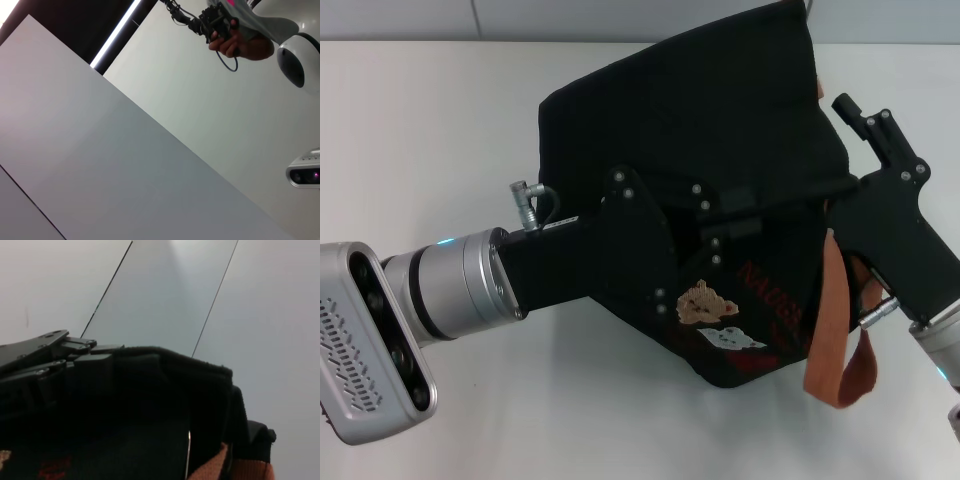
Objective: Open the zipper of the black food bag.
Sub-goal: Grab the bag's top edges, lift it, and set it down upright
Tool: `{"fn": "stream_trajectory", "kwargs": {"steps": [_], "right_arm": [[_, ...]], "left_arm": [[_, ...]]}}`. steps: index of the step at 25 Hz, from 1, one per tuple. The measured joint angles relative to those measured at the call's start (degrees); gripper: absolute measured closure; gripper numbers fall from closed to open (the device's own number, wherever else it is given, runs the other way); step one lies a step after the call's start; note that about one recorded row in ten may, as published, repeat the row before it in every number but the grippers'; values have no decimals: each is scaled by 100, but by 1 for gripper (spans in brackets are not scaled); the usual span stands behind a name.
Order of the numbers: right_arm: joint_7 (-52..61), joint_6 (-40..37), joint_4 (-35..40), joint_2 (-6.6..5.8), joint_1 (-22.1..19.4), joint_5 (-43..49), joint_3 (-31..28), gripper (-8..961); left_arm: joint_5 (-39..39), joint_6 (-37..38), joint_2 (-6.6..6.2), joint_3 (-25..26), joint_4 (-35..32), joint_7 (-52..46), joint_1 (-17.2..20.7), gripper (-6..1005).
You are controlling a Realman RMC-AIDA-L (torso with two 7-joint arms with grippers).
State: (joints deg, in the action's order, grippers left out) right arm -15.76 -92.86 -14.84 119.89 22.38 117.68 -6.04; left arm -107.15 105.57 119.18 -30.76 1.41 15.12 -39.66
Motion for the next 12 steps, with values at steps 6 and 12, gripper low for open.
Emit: {"fn": "stream_trajectory", "kwargs": {"steps": [6,12], "right_arm": [[-143,-39,6,0,-25,14,-2,121],[-1238,81,-340,-1,-16,20,-1,121]], "left_arm": [[-7,-1,0,0,0,0,-9,911],[-8,-10,-2,1,-1,-1,-25,910]]}}
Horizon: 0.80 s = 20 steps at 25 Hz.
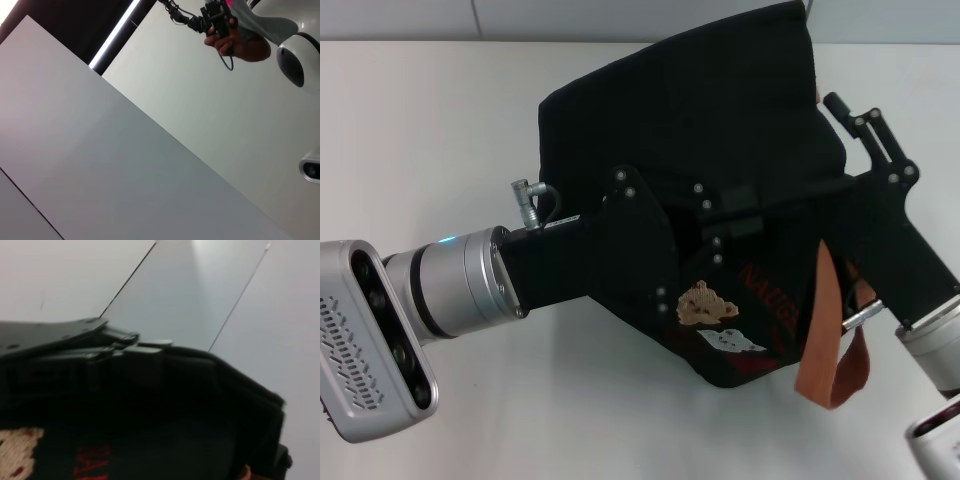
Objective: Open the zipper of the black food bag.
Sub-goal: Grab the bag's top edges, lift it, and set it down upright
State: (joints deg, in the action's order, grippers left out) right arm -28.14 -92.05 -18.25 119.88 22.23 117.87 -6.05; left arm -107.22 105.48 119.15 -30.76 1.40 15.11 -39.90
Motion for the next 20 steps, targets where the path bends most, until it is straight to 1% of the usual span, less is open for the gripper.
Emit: {"fn": "stream_trajectory", "kwargs": {"steps": [5,15,20], "right_arm": [[-343,138,-118,0,3,-9,-2,121],[-700,115,-120,1,-87,-17,-130,331],[-765,162,-85,1,-67,-6,-104,438]], "left_arm": [[-1,0,2,0,1,0,0,910],[-1,17,5,-1,1,0,22,910],[-6,18,3,-1,10,0,10,910]]}}
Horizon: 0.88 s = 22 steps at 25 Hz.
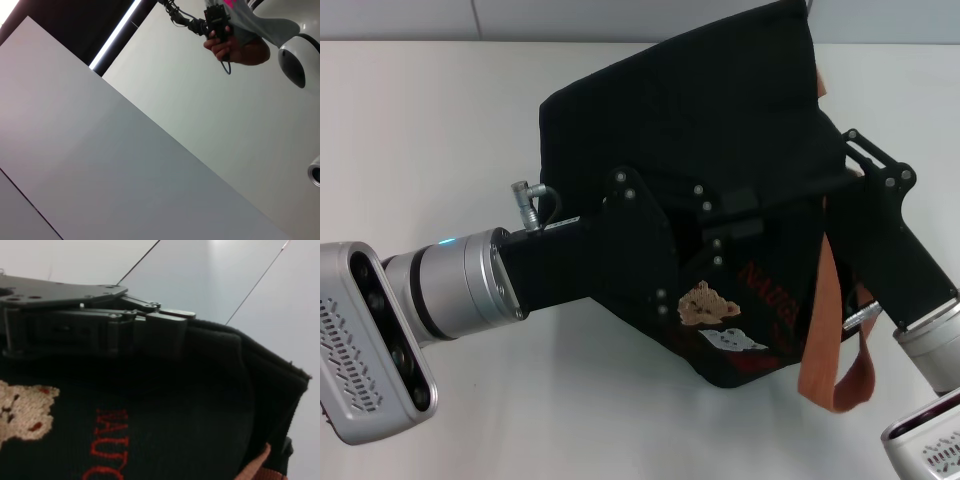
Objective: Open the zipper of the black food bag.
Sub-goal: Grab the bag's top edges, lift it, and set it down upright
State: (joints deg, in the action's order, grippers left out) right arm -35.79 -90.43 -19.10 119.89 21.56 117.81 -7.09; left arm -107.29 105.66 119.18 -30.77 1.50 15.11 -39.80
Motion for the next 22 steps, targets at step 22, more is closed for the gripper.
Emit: {"fn": "stream_trajectory", "kwargs": {"steps": [22], "right_arm": [[-150,-56,204,0,-82,13,525,404]], "left_arm": [[11,3,0,0,0,0,-40,910]]}}
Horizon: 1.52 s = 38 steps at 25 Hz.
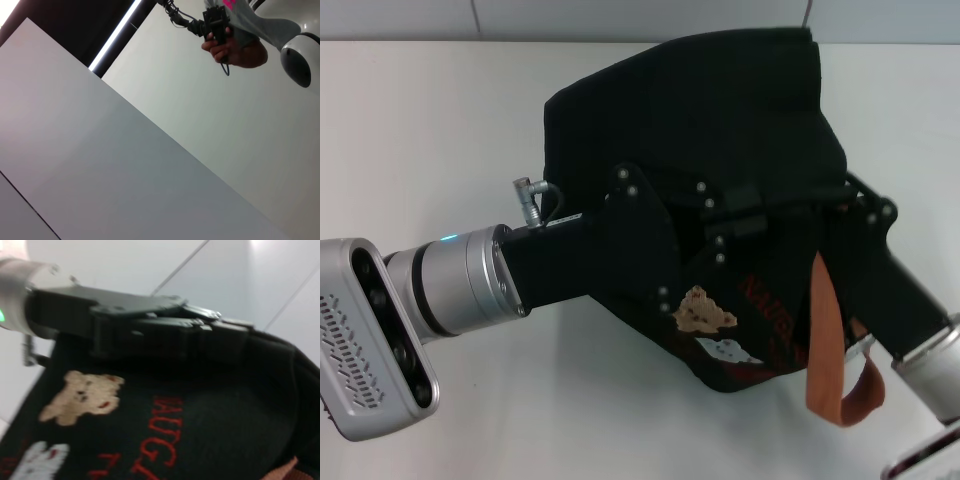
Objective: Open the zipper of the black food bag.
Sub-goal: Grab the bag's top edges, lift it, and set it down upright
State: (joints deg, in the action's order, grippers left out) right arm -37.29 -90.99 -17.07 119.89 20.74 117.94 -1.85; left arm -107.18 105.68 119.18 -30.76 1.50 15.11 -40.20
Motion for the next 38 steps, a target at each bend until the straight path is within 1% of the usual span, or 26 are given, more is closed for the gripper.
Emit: {"fn": "stream_trajectory", "kwargs": {"steps": [6,14,17,22,25,32,38], "right_arm": [[-7,104,-80,0,171,-103,-524,405],[-48,-33,-62,-1,123,25,-482,404],[-151,-38,-79,-1,90,85,-477,427],[-860,-39,-343,-1,-27,100,-483,466],[-1058,-38,-389,0,-67,101,-508,591],[-1122,35,-389,0,-64,82,-527,884],[-1282,309,-398,0,-70,67,-548,923]], "left_arm": [[2,43,1,-26,19,0,-23,910],[-6,54,0,-22,17,0,-21,910],[-6,54,0,-21,17,0,-23,910],[-7,34,0,-7,17,0,-43,910],[-7,35,0,11,17,0,-43,910],[-4,20,0,22,17,0,-42,910],[29,15,0,55,17,-8,-35,910]]}}
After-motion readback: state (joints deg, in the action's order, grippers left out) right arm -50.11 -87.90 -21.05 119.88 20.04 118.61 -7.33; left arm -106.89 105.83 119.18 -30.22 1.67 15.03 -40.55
